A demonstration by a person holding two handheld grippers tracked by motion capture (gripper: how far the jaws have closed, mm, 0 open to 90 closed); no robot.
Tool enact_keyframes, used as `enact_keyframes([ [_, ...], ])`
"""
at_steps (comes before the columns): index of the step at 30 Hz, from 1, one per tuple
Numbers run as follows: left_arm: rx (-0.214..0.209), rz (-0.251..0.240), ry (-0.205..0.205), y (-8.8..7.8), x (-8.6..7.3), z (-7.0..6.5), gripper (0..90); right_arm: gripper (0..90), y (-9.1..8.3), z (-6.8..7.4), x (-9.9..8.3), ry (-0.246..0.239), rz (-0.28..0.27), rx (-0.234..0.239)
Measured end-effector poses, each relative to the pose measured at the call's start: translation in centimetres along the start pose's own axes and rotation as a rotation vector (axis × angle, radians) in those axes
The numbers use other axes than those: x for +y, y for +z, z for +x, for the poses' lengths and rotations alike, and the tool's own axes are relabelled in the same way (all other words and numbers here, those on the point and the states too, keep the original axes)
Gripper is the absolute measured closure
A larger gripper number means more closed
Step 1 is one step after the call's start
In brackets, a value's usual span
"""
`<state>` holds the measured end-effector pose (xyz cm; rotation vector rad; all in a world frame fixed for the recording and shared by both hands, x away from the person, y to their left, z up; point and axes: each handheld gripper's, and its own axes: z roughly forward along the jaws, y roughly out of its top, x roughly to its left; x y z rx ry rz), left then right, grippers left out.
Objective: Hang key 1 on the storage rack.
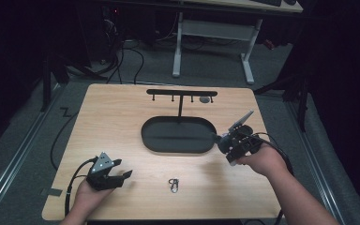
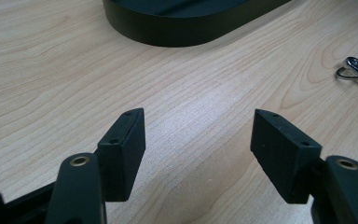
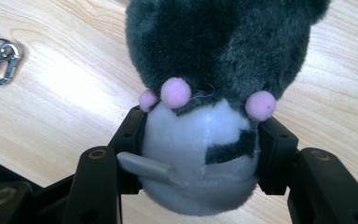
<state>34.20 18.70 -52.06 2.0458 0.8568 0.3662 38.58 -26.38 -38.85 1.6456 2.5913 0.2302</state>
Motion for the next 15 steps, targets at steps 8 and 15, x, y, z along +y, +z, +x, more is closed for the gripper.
enact_keyframes([
  [8,-0.005,0.008,0.005,0.0,0.0,0.0,36.0,46.7,-1.6,0.5,0.8,-0.011,-0.003,-0.007],
  [15,-0.007,0.002,0.003,0.0,0.0,0.0,36.0,46.7,-2.4,0.6,1.4,-0.023,-0.007,-0.005],
])
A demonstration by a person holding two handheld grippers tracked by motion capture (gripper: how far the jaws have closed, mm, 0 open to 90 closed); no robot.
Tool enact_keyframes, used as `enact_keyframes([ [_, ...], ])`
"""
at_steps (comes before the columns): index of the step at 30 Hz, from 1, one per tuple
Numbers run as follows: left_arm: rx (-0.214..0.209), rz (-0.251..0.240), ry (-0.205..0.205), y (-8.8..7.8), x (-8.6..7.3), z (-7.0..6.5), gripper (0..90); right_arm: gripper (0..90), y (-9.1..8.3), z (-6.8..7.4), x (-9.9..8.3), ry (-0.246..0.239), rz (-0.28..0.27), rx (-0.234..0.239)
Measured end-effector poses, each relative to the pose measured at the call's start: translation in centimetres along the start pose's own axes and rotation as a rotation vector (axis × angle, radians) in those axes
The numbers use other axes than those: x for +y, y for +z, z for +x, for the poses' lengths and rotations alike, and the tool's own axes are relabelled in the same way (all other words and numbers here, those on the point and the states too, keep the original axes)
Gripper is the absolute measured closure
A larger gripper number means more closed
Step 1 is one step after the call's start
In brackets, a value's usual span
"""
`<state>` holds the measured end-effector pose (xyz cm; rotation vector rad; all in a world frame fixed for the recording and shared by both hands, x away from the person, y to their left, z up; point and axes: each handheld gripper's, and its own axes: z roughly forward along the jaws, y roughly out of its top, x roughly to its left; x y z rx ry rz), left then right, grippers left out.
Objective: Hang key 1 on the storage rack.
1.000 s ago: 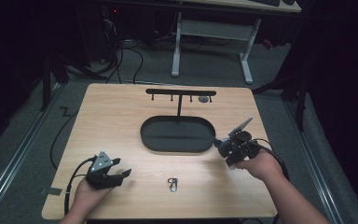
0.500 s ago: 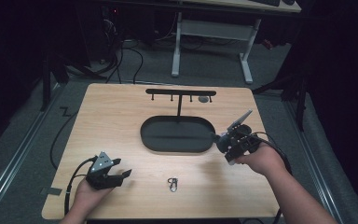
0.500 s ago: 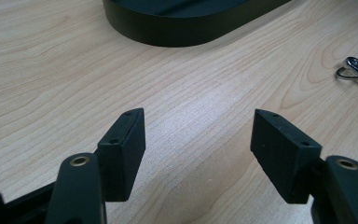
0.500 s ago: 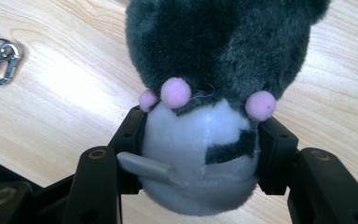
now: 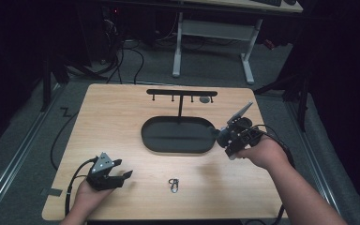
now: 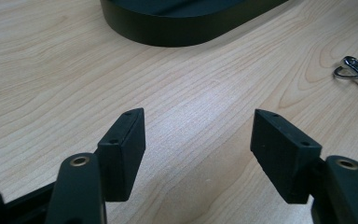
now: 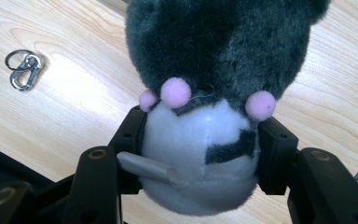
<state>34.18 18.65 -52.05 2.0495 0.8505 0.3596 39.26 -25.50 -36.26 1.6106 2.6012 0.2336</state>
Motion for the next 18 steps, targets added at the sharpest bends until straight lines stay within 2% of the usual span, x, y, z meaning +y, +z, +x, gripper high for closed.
enact_keyframes([
  [12,-0.003,0.005,0.003,0.1,0.0,-0.1,36.1,46.8,-1.5,0.1,1.0,-0.027,0.005,0.004],
  [18,-0.004,0.010,0.014,0.2,0.0,-0.1,36.1,46.8,-2.7,-0.2,1.9,-0.020,-0.004,0.005],
])
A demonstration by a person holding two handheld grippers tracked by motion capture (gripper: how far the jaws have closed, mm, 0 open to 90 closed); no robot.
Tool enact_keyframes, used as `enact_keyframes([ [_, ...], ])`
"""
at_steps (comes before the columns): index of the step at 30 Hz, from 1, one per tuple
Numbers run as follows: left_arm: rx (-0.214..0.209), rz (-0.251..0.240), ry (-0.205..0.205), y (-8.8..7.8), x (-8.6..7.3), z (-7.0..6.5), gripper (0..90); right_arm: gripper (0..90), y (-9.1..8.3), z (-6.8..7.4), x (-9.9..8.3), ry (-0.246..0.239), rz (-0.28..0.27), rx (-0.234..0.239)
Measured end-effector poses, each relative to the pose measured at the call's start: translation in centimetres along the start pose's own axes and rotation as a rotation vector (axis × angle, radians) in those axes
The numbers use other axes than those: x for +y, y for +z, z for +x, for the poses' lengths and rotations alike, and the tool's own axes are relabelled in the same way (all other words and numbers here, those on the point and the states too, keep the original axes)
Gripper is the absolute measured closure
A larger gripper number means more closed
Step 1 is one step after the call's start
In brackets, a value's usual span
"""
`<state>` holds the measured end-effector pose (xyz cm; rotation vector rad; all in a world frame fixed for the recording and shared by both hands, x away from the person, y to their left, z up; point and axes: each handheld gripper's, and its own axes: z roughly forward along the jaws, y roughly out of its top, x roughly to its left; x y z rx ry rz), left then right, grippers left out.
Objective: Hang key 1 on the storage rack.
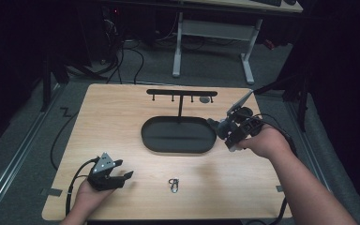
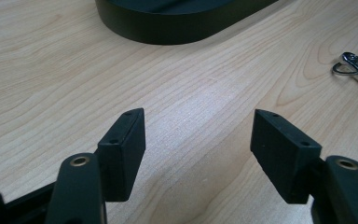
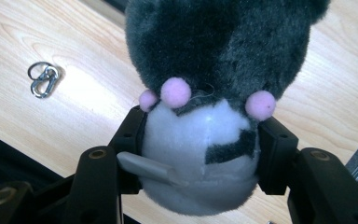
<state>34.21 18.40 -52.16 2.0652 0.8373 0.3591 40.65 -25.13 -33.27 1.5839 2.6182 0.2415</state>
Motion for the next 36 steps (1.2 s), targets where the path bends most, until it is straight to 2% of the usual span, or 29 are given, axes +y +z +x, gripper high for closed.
enact_keyframes([
  [6,-0.003,-0.001,-0.001,0.1,0.0,0.1,36.1,46.8,-0.4,-0.5,0.6,0.017,-0.010,0.014],
  [11,-0.004,0.000,0.001,0.1,0.0,0.2,36.1,46.8,-0.5,-0.5,1.2,0.025,0.004,0.020],
  [16,-0.004,0.002,0.000,0.0,0.0,0.2,36.1,46.8,-0.8,-0.4,2.1,0.009,-0.006,0.026],
  [20,-0.004,0.003,0.002,0.0,0.0,0.2,36.1,46.8,-1.2,-0.3,2.6,0.005,-0.015,0.012],
  [25,-0.001,0.002,0.006,0.0,0.0,0.2,36.1,46.7,-1.5,-0.4,3.3,0.008,-0.014,0.020],
  [31,0.001,0.003,0.008,0.0,0.0,0.1,36.1,46.8,-1.8,-0.3,4.1,0.011,-0.018,0.055],
  [36,0.002,0.004,0.011,0.0,0.0,0.2,36.1,46.8,-2.0,-0.4,4.6,0.023,-0.023,0.047],
])
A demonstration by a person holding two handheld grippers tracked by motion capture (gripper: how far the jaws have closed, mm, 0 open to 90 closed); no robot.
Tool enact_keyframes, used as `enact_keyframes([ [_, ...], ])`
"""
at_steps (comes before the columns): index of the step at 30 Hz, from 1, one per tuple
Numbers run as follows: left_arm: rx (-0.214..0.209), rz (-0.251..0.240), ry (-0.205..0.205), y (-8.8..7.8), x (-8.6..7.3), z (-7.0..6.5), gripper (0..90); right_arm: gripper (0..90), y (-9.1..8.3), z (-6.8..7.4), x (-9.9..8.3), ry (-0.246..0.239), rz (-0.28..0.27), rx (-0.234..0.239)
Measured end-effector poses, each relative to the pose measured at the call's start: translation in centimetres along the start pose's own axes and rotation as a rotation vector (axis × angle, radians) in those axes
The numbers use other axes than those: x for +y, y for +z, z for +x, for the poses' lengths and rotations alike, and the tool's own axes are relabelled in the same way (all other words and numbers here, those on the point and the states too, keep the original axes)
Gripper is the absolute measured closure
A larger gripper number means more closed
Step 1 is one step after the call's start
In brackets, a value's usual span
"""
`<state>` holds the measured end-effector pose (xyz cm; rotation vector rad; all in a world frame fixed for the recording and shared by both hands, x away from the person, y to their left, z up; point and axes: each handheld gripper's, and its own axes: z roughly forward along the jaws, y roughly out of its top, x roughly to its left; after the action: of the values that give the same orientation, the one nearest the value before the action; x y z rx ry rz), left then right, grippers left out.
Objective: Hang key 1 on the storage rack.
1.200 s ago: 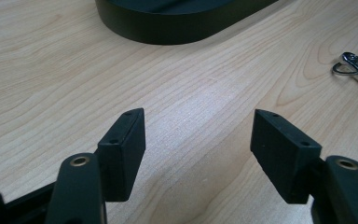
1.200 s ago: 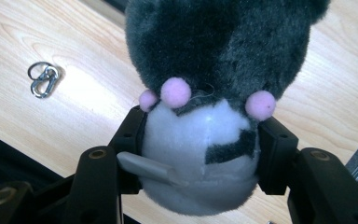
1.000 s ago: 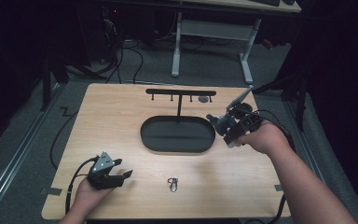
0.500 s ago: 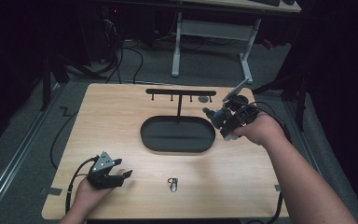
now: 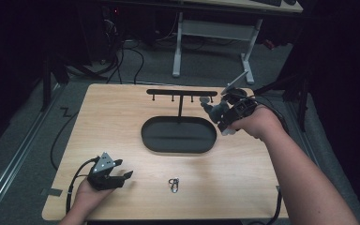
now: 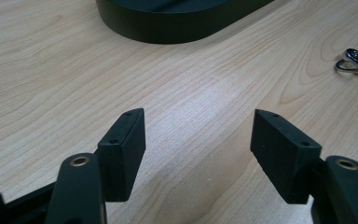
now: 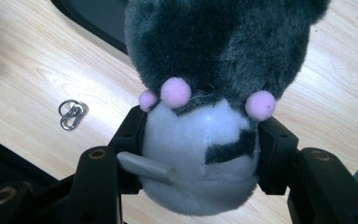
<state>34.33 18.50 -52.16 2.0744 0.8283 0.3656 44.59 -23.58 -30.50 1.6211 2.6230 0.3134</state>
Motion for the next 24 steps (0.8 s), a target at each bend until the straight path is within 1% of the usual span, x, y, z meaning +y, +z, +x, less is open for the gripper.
enact_keyframes([
  [2,0.000,0.000,0.001,0.0,0.0,0.0,36.1,46.7,0.0,0.0,0.2,-0.006,-0.002,-0.003],
  [4,-0.001,0.001,0.004,0.0,0.0,0.0,36.1,46.7,0.0,0.0,0.3,0.000,0.001,-0.007],
  [9,-0.002,0.001,0.006,0.0,0.0,-0.1,36.1,46.7,0.2,0.4,1.4,-0.006,0.002,-0.023],
  [10,-0.001,0.001,0.006,0.0,0.0,-0.1,36.1,46.7,0.3,0.5,1.6,-0.021,-0.001,-0.028],
  [12,-0.001,0.002,0.006,0.1,0.0,0.0,36.1,46.7,0.4,0.7,2.2,-0.034,-0.009,-0.030],
  [14,-0.001,0.003,0.007,0.0,0.0,0.0,36.1,46.7,0.5,0.9,2.6,-0.027,-0.013,-0.032],
  [16,0.000,0.004,0.008,0.0,0.0,-0.1,36.1,46.7,0.5,0.8,2.8,-0.031,-0.020,-0.041],
  [19,-0.002,0.008,0.012,0.0,0.0,-0.1,36.1,46.7,0.2,0.6,2.9,-0.014,-0.029,-0.049],
  [20,-0.002,0.008,0.013,0.0,0.0,-0.1,36.1,46.7,0.1,0.4,2.8,-0.017,-0.036,-0.052],
  [23,-0.002,0.008,0.014,0.0,0.0,-0.1,36.1,46.7,-0.2,-0.3,2.6,0.005,-0.042,-0.071],
  [24,-0.003,0.008,0.013,0.0,0.0,-0.1,36.1,46.7,-0.3,-0.5,2.4,0.029,-0.041,-0.077],
])
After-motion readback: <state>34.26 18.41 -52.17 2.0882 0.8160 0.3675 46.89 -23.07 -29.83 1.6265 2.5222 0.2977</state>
